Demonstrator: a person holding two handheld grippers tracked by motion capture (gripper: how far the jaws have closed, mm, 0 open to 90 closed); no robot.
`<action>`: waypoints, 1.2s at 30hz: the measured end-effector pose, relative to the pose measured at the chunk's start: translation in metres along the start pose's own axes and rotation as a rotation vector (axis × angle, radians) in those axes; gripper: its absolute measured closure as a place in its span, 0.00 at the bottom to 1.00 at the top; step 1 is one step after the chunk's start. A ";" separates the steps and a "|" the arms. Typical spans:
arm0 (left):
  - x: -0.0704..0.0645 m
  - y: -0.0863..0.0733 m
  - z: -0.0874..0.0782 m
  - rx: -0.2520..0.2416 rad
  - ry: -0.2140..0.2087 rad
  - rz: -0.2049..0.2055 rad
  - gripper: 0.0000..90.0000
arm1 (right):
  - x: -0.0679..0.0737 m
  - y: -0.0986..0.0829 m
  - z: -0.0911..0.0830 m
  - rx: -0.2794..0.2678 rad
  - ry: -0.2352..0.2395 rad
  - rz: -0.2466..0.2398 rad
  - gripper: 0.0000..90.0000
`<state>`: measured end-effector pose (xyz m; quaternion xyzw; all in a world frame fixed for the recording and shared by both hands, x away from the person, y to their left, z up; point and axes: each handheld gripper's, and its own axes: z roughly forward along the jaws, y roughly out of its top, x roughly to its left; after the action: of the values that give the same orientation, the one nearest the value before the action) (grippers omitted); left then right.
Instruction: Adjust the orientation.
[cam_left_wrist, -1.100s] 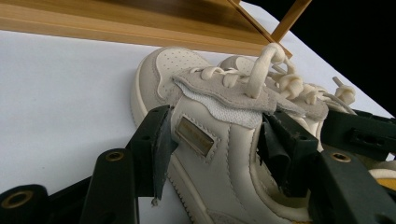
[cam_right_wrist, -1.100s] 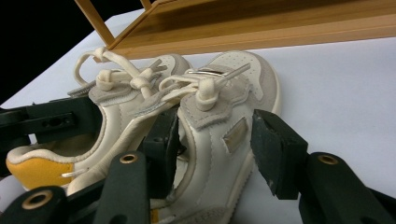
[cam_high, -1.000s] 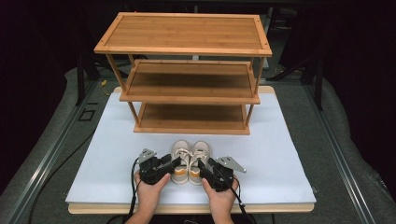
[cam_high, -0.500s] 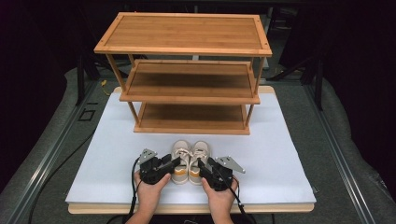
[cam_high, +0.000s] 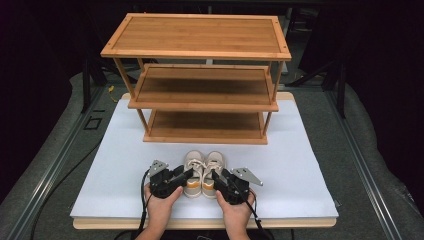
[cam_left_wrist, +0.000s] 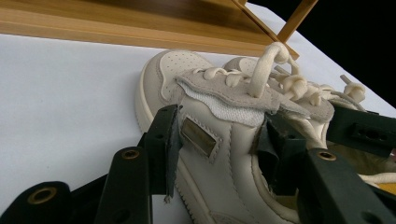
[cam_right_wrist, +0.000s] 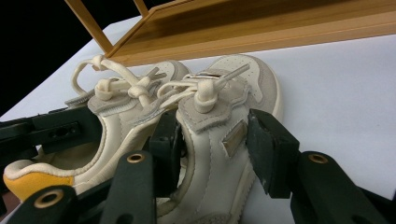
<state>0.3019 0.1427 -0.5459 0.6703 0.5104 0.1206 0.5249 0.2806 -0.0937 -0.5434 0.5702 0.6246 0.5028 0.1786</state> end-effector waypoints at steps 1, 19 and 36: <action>0.000 0.000 0.000 0.001 0.000 0.000 0.59 | 0.000 0.000 0.000 0.001 0.002 0.001 0.63; -0.003 0.009 -0.005 0.004 -0.001 -0.004 0.60 | 0.002 0.007 -0.003 -0.003 -0.001 0.018 0.64; -0.009 0.033 -0.016 -0.021 -0.002 0.006 0.60 | 0.015 0.030 -0.009 -0.024 -0.020 -0.011 0.64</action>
<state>0.3051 0.1473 -0.5081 0.6665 0.5064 0.1270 0.5321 0.2851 -0.0893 -0.5090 0.5697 0.6197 0.5036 0.1942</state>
